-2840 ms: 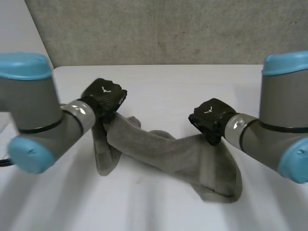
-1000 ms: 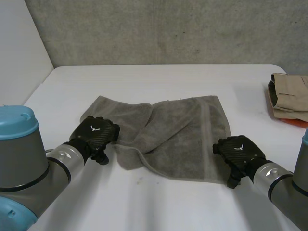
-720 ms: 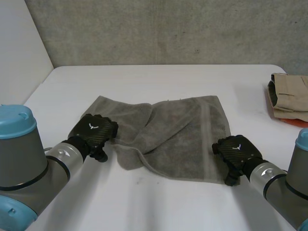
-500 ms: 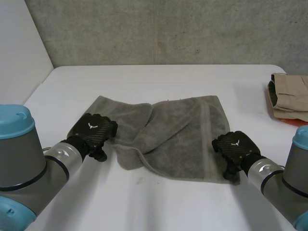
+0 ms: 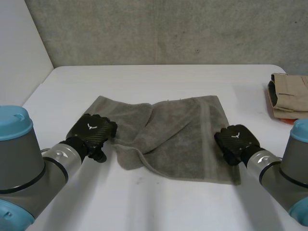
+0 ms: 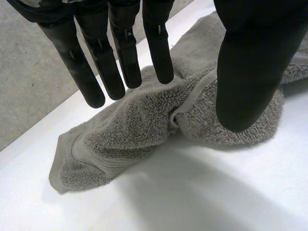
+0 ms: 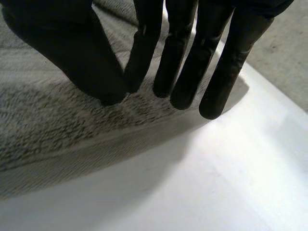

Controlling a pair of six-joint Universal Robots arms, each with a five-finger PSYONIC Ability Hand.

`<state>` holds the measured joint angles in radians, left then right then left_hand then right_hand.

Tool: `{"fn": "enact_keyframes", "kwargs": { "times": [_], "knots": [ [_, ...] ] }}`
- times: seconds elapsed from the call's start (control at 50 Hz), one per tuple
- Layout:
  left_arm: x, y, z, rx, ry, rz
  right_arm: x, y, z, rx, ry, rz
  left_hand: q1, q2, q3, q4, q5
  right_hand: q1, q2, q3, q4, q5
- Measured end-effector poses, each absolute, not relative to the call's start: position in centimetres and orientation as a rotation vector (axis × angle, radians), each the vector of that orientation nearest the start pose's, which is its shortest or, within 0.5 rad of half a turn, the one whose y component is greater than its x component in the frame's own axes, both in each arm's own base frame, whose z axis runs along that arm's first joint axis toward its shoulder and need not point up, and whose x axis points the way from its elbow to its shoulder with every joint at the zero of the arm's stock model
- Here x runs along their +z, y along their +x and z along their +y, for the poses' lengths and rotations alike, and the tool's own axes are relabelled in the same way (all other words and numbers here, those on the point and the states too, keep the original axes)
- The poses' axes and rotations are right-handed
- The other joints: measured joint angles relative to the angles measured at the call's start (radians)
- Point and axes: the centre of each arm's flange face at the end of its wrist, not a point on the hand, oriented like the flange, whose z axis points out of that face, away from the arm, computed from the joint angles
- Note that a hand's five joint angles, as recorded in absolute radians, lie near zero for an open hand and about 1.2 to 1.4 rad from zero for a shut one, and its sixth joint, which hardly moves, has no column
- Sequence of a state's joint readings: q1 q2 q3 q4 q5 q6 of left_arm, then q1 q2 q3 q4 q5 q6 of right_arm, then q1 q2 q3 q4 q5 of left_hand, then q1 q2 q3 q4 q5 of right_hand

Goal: Fold the laundry.

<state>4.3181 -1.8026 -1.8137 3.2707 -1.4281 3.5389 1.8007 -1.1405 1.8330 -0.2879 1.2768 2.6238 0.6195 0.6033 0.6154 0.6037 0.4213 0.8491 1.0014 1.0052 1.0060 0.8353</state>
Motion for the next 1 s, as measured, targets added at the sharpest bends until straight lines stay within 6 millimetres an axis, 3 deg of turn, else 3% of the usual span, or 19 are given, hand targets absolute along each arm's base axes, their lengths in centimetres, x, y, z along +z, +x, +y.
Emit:
{"fn": "enact_keyframes", "kwargs": {
  "times": [0.08, 0.18, 0.3, 0.44, 0.62, 1.0],
  "knots": [
    [18.2, -24.9, -22.3, -1.880, 1.147, 2.399, 14.4, 22.3, -26.3, -1.741, -1.124, 2.243, 0.000, 0.000, 0.000, 0.000, 0.000, -0.414, -0.487, -0.484, -0.468, -0.462],
    [18.4, -24.9, -22.3, -1.888, 1.145, 2.394, 15.5, 21.9, -24.4, -1.685, -1.092, 2.265, 0.000, 0.000, 0.000, 0.000, 0.000, -0.571, -0.671, -0.694, -0.700, -0.708],
    [18.5, -24.9, -22.2, -1.890, 1.144, 2.393, 14.3, 21.5, -22.5, -1.588, -1.078, 2.303, 0.000, 0.000, 0.000, 0.000, 0.000, -0.571, -0.671, -0.695, -0.701, -0.709],
    [18.5, -24.9, -22.2, -1.892, 1.144, 2.392, 12.8, 21.5, -22.3, -1.581, -1.089, 2.299, 0.000, 0.000, -0.008, -0.002, 0.000, -0.571, -0.671, -0.695, -0.701, -0.709],
    [18.5, -24.8, -22.3, -1.893, 1.142, 2.391, 11.0, 21.9, -23.6, -1.588, -1.112, 2.296, -0.015, -0.009, -0.019, -0.011, -0.010, -0.502, -0.610, -0.603, -0.601, -0.629],
    [18.5, -24.8, -22.4, -1.901, 1.134, 2.384, 11.5, 22.6, -26.0, -1.673, -1.116, 2.252, -0.015, -0.010, -0.019, -0.011, -0.010, -0.443, -0.535, -0.532, -0.529, -0.559]
  ]
}}
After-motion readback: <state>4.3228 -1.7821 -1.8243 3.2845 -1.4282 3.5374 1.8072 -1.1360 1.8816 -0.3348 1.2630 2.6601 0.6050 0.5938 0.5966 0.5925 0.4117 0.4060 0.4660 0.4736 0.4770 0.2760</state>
